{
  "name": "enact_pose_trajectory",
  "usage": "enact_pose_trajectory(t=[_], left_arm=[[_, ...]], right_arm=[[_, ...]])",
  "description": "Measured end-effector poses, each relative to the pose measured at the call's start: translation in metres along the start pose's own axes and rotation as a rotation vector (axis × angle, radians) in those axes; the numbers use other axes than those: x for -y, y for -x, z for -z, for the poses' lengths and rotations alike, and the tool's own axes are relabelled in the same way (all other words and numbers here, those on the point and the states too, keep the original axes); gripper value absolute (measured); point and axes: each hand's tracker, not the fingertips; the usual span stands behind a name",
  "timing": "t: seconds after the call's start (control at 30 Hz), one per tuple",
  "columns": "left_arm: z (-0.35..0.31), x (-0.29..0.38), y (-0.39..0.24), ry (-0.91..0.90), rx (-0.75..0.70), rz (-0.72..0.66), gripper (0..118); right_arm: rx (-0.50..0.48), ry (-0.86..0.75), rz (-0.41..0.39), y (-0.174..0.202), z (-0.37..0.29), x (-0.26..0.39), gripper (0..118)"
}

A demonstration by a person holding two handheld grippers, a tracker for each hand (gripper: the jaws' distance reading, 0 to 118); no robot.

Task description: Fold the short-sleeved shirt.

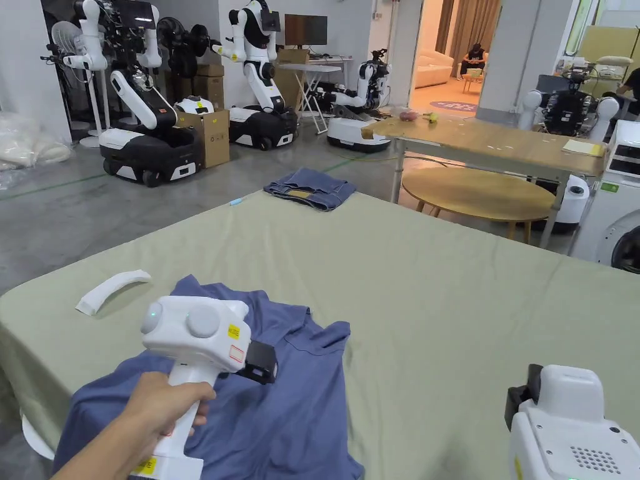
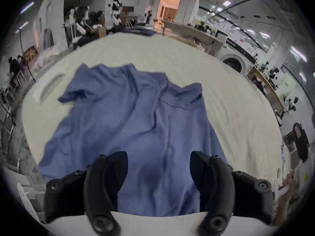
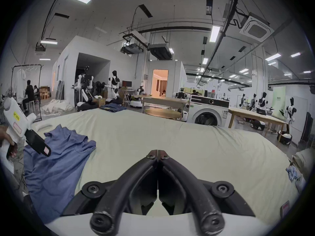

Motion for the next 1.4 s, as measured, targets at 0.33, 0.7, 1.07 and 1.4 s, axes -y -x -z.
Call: enact_pose_trajectory(t=[0.33,0.7,1.07,1.4], left_arm=[[0.058,0.022,-0.043,0.024,-0.147,0.189,41],[0.016,0.016,-0.032,-0.166,-0.04,0.071,0],[-0.089,-0.053,-0.091,-0.455,0.152,0.117,0],[-0.138,-0.08,-0.274,-0.515,0.426,0.377,0]], right_arm=[[0.063,0.034,-0.008,-0.026,-0.005,0.01,0],[0.102,0.035,0.03,-0.046,-0.019,0.011,0],[0.179,-0.003,0.064,-0.088,-0.037,-0.005,0],[0.299,-0.037,0.08,-0.143,-0.072,-0.012,0]])
